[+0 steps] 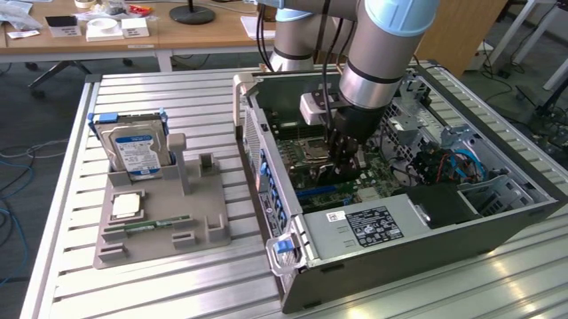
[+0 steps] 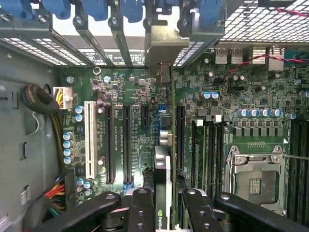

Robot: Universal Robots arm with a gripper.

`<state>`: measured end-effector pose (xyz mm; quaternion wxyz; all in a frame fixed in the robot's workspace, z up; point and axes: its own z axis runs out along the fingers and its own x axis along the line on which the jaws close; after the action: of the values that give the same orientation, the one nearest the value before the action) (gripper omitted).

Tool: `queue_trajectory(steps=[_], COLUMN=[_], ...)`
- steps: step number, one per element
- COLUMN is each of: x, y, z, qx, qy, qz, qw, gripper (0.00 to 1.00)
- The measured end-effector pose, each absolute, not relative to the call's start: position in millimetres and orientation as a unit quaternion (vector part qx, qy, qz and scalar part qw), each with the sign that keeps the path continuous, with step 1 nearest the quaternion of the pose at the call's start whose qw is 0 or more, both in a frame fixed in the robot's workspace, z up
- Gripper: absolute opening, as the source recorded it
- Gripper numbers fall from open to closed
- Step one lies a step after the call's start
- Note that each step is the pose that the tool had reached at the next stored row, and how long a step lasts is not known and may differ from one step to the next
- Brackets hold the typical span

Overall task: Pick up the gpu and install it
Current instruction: 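Insert the gpu into the slot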

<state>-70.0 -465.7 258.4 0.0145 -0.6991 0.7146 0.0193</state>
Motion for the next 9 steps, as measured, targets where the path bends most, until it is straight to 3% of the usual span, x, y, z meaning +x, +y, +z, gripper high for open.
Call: queue_trajectory(steps=[9], x=[-73.1], y=[-465.7], z=[258.0], qx=[-0.699], qy=[0.715], qz=[0.019], qw=[0.015], gripper=[0.27])
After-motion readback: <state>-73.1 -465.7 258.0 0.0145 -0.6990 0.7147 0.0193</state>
